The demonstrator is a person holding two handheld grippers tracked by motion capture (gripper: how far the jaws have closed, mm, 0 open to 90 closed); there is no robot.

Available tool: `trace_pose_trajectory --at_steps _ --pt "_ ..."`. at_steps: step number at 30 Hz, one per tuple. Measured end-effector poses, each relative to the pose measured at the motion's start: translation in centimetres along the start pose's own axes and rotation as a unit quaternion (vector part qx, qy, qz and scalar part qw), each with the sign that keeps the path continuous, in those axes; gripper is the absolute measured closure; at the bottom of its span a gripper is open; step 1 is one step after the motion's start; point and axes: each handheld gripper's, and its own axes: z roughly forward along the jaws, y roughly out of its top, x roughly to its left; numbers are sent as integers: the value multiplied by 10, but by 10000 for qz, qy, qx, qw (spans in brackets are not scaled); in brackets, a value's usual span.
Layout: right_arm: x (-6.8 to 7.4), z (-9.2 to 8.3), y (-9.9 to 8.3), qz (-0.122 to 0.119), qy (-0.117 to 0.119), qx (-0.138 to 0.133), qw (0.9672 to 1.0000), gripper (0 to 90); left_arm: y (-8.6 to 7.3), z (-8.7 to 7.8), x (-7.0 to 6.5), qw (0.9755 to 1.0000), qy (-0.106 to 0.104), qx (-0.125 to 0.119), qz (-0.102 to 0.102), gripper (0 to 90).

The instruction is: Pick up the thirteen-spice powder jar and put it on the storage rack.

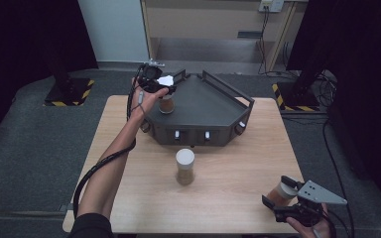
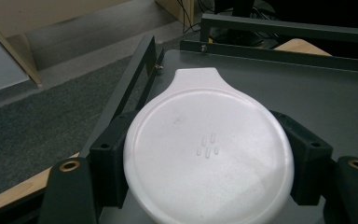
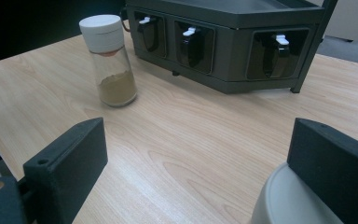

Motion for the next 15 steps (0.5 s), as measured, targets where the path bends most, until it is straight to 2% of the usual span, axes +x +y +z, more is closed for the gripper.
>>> trace_pose_trajectory --at_steps 4,5,7,8,11,13,15 --pt "0 0 0 -6 -3 -4 10000 53 0 1 -4 10000 54 -20 35 281" --pt "0 0 0 -5 -5 -8 10000 53 -1 1 -5 10000 71 -54 8 228" --pt "0 0 0 -7 -5 -6 10000 53 -1 0 -5 9999 71 -106 1 193" --pt "0 -1 0 -7 -5 -12 10000 53 -1 0 -5 9999 77 -141 -3 138" --pt "0 -1 0 -7 -3 -23 10000 53 -2 -5 -7 9996 113 -265 60 95" --pt "1 -1 0 -13 -6 -31 10000 53 -4 -11 -9 9990 134 -406 143 90" --pt "1 -1 0 -24 -17 -46 10000 53 -6 -24 -11 9976 59 -645 241 76"
